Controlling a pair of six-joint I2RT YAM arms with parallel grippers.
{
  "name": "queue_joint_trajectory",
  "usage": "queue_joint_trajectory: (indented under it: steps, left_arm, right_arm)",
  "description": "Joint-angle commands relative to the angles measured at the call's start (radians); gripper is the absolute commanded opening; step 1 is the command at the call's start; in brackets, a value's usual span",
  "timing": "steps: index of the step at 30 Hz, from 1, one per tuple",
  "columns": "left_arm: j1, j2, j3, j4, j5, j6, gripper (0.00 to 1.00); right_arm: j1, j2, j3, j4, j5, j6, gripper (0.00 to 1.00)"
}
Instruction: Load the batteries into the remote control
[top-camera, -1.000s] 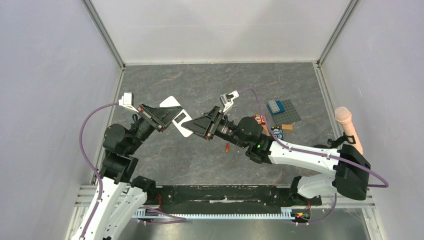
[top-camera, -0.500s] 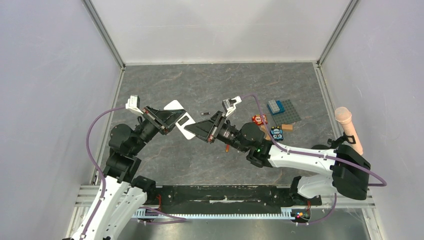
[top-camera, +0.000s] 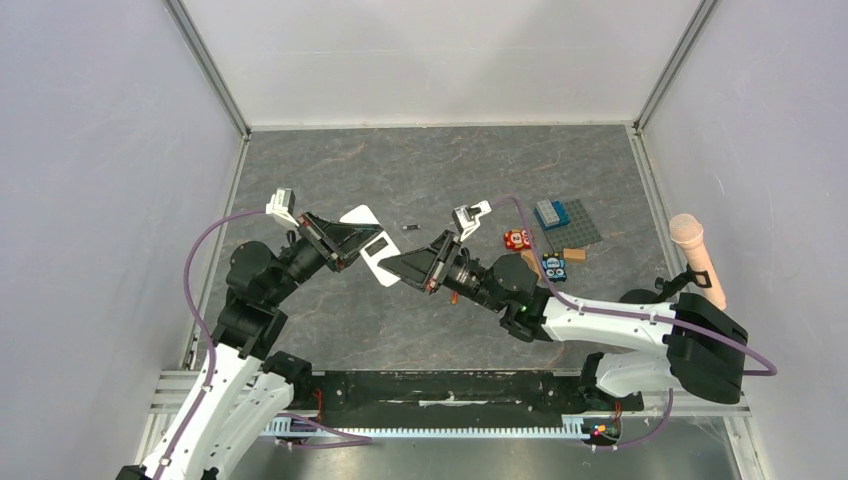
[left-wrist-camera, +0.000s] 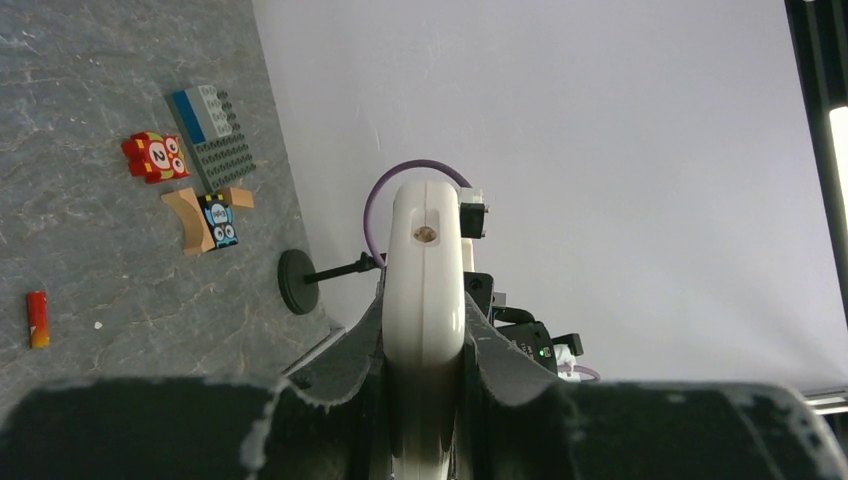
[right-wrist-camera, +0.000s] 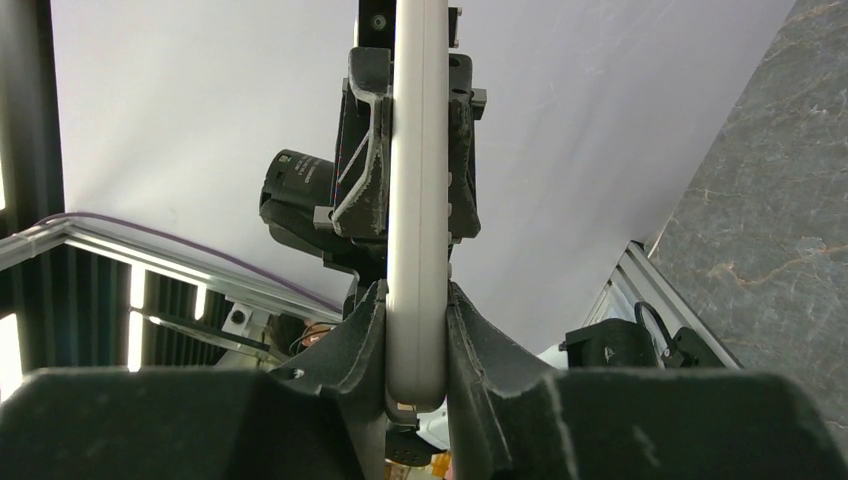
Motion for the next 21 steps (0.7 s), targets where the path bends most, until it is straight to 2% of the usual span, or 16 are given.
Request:
queue_joint_trajectory:
  steps: [1,5,12,16,21]
  left_arm:
    - [0.033,-0.011,0.019,0.133,-0.175,-0.077,0.02]
    - [0.033,-0.003,0.002,0.148,-0.163,-0.079,0.02]
    - [0.034,0.0,-0.027,0.161,-0.16,0.026,0.02]
    - [0.034,0.025,-0.017,0.161,-0.163,0.077,0.02]
    - [0.033,0.053,-0.028,0.183,-0.161,0.092,0.02]
  right_arm:
    - [0.011,-0.03,-0.065,-0.008,-0.095,-0.073,0.07]
    - [0.01,-0.015,-0.056,-0.013,-0.065,-0.022,0.11]
    - [-0.027,0.056,0.059,-0.218,-0.031,0.063,0.21]
    - [-0.054,0.047,0.034,-0.272,-0.023,0.079,0.34]
    - [-0.076,0.072,0.011,-0.223,-0.055,0.118,0.5]
